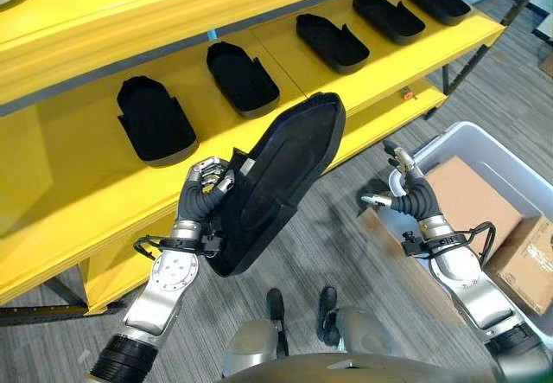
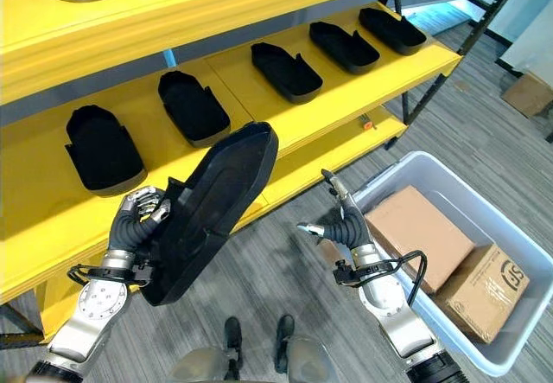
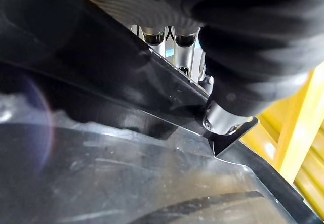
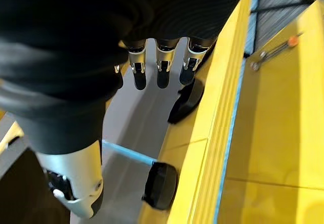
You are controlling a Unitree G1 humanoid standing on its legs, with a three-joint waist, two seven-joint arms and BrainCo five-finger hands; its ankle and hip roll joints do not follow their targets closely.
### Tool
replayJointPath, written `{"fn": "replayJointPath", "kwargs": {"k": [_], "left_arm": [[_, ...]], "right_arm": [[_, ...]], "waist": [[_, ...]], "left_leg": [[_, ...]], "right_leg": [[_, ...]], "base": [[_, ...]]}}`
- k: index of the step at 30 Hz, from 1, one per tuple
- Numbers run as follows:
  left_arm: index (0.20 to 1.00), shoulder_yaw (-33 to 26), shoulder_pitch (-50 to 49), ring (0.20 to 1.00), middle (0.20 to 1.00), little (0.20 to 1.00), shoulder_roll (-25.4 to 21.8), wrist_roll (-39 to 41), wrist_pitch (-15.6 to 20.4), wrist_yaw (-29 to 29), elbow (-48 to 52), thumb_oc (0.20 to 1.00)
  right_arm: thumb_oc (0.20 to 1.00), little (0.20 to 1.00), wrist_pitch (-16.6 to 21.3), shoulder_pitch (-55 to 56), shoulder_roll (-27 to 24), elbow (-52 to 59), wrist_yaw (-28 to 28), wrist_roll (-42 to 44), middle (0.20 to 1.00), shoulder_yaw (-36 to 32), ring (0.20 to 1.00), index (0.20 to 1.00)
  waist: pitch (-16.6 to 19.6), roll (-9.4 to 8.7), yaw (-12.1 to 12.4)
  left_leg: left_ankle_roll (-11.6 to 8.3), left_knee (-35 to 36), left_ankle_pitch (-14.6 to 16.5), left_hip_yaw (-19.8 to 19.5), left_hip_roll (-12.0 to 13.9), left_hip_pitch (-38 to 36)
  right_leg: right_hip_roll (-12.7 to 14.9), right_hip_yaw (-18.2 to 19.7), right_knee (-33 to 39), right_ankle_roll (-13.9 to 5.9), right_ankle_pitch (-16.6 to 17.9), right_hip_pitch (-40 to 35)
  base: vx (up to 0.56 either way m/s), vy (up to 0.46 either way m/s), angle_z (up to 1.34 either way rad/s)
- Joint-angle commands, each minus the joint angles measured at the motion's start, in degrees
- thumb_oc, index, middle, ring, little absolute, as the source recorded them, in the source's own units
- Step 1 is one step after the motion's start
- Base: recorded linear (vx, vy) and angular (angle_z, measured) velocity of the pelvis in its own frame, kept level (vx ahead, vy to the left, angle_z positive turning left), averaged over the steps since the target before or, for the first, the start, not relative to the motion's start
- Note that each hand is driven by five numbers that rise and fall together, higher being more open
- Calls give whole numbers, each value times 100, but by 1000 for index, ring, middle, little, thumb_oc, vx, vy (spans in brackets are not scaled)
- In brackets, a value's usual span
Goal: Move parts from the plastic box to the shelf.
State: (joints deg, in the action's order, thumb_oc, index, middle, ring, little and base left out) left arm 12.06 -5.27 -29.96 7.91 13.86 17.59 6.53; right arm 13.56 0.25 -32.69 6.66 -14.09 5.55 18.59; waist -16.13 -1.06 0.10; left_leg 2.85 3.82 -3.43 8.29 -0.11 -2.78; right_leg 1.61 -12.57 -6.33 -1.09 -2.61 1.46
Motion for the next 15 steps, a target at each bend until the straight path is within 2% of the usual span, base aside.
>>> {"fn": "replayJointPath", "kwargs": {"k": [1, 4, 6, 7, 11, 12, 15], "left_arm": [[200, -18, 328, 200, 200, 200, -27, -100, 497, 31, 149, 200], [200, 23, 404, 200, 200, 200, -32, -120, 492, 7, 111, 200], [200, 44, 483, 200, 200, 200, -24, -72, 500, -147, 104, 200], [200, 73, 531, 200, 200, 200, -18, -42, 482, -173, 104, 200], [200, 139, 573, 200, 200, 200, 14, -74, 453, 66, 110, 200], [200, 122, 556, 200, 200, 200, 19, -64, 458, 185, 121, 200], [200, -4, 394, 200, 200, 200, -9, 46, 513, 352, 176, 200]], "right_arm": [[1000, 1000, 615, -301, -103, -123, -45, 69, 1000, 142, 1000, 1000], [1000, 1000, 651, -385, -99, -183, -168, -89, 1000, 265, 1000, 1000], [1000, 1000, 627, -287, -99, -137, -306, -218, 1000, 198, 1000, 1000], [1000, 1000, 588, -214, -103, -117, -315, -265, 1000, 116, 1000, 1000], [1000, 1000, 602, -171, -149, -202, -267, -255, 1000, 48, 1000, 1000], [1000, 1000, 643, -163, -199, -221, -253, -239, 1000, 23, 1000, 1000], [1000, 1000, 725, -91, -336, -189, -301, -230, 1000, -27, 1000, 1000]], "waist": [[370, -94, 26], [344, -41, -40], [343, -34, -203], [364, -8, -311], [341, -5, -433], [355, -7, -458], [418, -29, -471]], "left_leg": [[-27, -550, 782, -80, -436, 204], [-91, -862, 873, 253, -362, 333], [-175, -1097, 957, 967, -101, 318], [-252, -1170, 1061, 1281, 113, 231], [-395, -1457, 1100, 1490, 494, 235], [-490, -1429, 979, 1516, 706, 219], [-812, -1234, 251, 1279, 1323, 184]], "right_leg": [[-217, 261, 317, -358, 120, -3], [-105, 125, 464, -347, 140, -101], [50, -216, 477, -340, 120, -163], [131, -366, 440, -368, 27, -239], [249, -564, 274, -281, -119, -303], [288, -596, 201, -228, -186, -292], [369, -603, -22, -74, -401, -221]], "base": [[-43, -245, 51], [-20, -157, 47], [20, -54, 58], [55, 2, 69], [29, 34, 103], [9, 130, 15], [27, 192, -1]]}}
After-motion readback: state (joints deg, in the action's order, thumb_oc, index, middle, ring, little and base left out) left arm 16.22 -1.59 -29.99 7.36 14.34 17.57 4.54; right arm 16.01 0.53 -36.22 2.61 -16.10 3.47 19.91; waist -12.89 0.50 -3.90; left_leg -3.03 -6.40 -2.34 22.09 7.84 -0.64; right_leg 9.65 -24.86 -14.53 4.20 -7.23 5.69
